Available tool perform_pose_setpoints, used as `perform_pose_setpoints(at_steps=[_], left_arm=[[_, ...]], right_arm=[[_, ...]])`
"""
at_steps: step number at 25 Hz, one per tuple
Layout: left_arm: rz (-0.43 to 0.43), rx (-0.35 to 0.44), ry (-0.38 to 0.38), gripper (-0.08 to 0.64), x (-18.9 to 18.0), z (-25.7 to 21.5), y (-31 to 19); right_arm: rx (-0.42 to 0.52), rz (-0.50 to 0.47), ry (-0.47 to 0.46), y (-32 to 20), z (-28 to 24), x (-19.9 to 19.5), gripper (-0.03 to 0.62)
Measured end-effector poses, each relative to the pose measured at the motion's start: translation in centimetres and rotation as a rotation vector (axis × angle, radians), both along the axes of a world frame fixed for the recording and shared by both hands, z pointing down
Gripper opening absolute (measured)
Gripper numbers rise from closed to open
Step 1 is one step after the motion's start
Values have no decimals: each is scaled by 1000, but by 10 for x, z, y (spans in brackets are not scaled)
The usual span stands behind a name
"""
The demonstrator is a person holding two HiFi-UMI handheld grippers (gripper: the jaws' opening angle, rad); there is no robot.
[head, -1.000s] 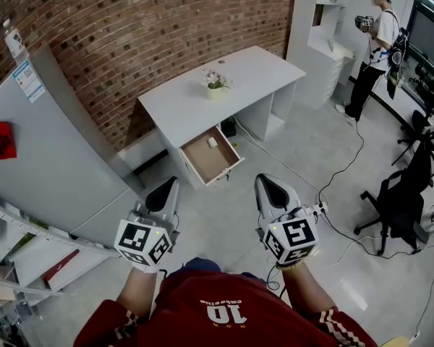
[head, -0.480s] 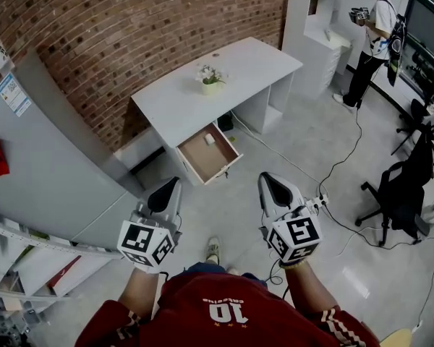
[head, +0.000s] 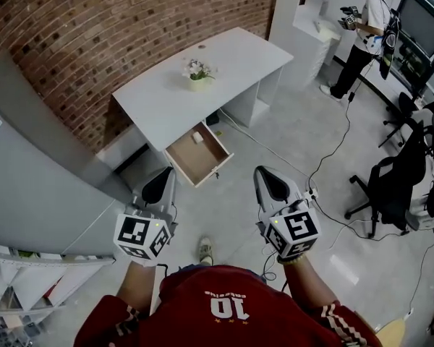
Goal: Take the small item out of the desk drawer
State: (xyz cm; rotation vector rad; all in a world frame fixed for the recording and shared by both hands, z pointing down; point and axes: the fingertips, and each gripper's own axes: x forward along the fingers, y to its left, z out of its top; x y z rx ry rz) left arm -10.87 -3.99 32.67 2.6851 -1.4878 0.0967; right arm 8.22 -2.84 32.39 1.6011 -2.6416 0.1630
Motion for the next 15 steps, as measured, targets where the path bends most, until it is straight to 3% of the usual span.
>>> perform_pose_setpoints(at_steps=[8,15], left_arm=[[41,22,-50,3,-16,0,-55],[94,41,-33,3,-26,-6,-86]], right_arm=[[5,6,16,-50,-4,-29,2],[23,29,35,-76,-13,-48,2]])
